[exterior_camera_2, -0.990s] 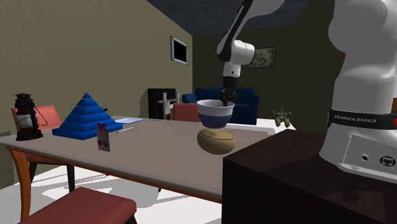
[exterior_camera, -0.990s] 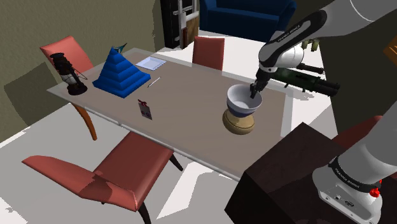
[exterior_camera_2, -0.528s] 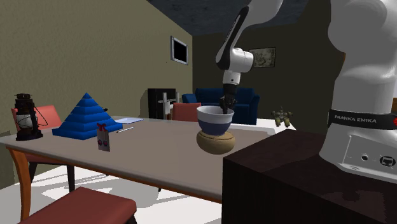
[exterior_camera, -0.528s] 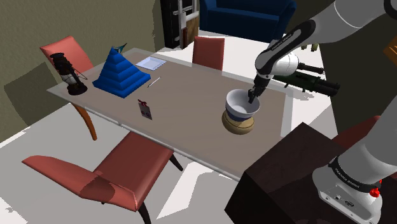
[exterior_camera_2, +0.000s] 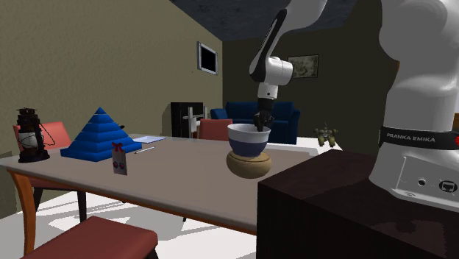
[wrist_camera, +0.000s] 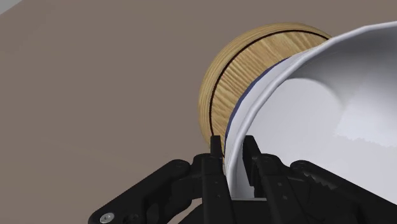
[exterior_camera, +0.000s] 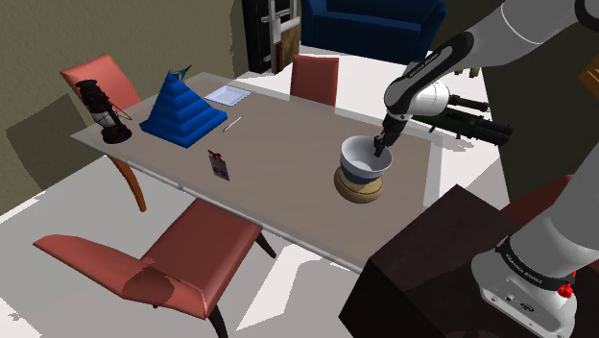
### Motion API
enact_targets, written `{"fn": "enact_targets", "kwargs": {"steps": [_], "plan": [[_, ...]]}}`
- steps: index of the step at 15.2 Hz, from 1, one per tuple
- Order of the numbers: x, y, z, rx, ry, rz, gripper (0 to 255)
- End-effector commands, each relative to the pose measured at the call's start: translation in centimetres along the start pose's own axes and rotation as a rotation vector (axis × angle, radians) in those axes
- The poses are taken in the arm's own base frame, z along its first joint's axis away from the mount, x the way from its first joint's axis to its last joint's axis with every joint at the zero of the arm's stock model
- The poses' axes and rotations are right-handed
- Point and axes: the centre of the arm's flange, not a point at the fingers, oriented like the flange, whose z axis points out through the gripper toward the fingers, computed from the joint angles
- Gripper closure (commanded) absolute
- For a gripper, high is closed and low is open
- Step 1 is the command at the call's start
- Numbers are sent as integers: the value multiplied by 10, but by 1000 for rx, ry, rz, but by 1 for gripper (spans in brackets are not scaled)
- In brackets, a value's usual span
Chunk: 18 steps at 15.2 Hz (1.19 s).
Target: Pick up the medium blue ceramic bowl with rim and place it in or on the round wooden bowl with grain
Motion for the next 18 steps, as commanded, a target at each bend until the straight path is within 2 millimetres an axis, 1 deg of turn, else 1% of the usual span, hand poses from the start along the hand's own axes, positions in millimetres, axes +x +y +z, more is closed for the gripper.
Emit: {"fn": "enact_targets", "kwargs": {"steps": [1, 6, 9, 10, 18], "plan": [[0, 0, 1, 0, -1, 0, 0], [0, 0, 1, 0, -1, 0, 0], [0, 0, -39, 0, -1, 0, 0], [0, 0, -49, 0, -1, 0, 0], [0, 0, -49, 0, -1, 0, 0]]}}
